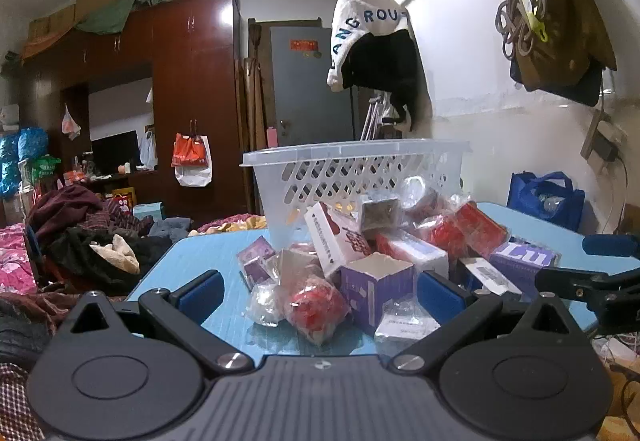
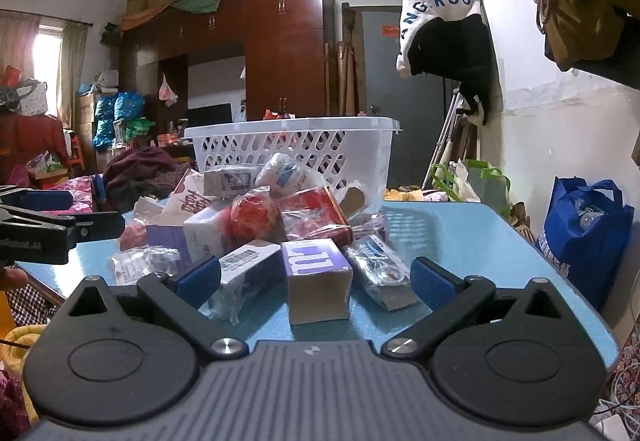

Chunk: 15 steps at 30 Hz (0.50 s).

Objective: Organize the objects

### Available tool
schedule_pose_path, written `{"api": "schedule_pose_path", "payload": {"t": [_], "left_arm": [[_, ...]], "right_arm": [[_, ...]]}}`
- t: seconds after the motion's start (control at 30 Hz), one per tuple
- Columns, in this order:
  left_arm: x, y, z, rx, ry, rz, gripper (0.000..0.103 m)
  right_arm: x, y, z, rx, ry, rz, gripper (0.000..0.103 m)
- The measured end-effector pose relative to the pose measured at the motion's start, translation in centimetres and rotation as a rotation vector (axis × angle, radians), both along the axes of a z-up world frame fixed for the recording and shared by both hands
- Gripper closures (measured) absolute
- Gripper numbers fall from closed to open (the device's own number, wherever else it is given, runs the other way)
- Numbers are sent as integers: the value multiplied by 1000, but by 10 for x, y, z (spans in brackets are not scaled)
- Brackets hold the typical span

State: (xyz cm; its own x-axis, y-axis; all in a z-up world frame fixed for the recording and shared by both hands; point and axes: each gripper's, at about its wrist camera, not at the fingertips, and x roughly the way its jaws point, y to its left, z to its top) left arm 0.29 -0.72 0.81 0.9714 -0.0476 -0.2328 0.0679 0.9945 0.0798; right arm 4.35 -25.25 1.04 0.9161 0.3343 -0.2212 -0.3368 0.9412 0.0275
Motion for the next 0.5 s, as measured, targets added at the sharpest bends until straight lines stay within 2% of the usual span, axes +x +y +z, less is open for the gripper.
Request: {"api": "schedule_pose_path", "payload": {"t": [0.17, 0.37, 0.5], "left_arm": [[1, 2, -1, -8, 19, 6, 0], [2, 9, -1, -53, 36, -1, 0], [3, 7, -2, -47, 31, 13, 0]], "right_arm": [[0, 1, -2, 17, 23, 68, 0], [-1, 5, -2, -14, 30, 70, 0], [-1, 6, -2, -21, 35, 70, 0]]}}
